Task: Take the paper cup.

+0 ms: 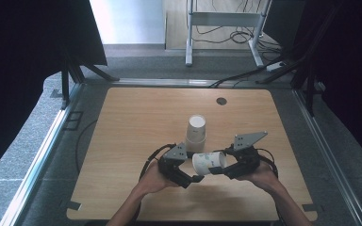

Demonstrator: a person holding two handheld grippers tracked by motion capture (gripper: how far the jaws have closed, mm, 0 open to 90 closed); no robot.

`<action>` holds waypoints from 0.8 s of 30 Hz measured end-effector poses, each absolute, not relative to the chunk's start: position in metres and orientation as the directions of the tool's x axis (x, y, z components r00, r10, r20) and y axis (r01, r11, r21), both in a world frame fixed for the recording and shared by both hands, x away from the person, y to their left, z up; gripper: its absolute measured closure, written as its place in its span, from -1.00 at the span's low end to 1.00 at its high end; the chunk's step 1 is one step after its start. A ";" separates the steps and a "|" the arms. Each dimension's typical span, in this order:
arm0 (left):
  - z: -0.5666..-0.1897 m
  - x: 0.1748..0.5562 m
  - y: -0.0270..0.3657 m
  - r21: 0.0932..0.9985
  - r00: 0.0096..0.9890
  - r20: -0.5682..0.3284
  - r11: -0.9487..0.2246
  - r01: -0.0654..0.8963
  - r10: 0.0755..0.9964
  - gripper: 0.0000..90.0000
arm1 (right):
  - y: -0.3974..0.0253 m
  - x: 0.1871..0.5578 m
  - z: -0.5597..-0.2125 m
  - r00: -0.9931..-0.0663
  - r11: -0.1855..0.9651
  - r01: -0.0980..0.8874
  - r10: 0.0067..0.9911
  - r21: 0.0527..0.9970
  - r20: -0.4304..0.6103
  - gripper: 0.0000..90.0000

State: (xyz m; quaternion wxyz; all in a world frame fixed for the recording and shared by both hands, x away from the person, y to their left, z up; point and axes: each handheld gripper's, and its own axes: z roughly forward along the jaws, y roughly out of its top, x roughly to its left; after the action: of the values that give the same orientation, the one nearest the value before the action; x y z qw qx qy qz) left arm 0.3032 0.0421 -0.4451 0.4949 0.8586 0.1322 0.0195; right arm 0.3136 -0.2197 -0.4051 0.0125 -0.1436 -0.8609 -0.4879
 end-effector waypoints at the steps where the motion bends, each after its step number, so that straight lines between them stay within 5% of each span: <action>1: -0.446 0.303 0.042 0.858 0.967 -0.096 -0.472 0.202 0.238 -0.68 | -0.221 0.313 -0.406 -0.960 0.476 0.259 0.224 0.840 0.169 -0.19; 24: -0.448 0.302 0.042 0.883 0.981 -0.074 -0.445 0.147 0.178 -0.33 | -0.223 0.316 -0.411 -0.966 0.466 0.255 0.167 0.847 0.199 -0.20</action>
State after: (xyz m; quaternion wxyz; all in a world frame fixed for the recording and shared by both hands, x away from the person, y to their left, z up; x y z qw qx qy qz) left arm 0.3021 0.0417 -0.4477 0.5181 0.8498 0.0957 0.0149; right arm 0.3162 -0.2229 -0.4106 0.0440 -0.1233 -0.8551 -0.5017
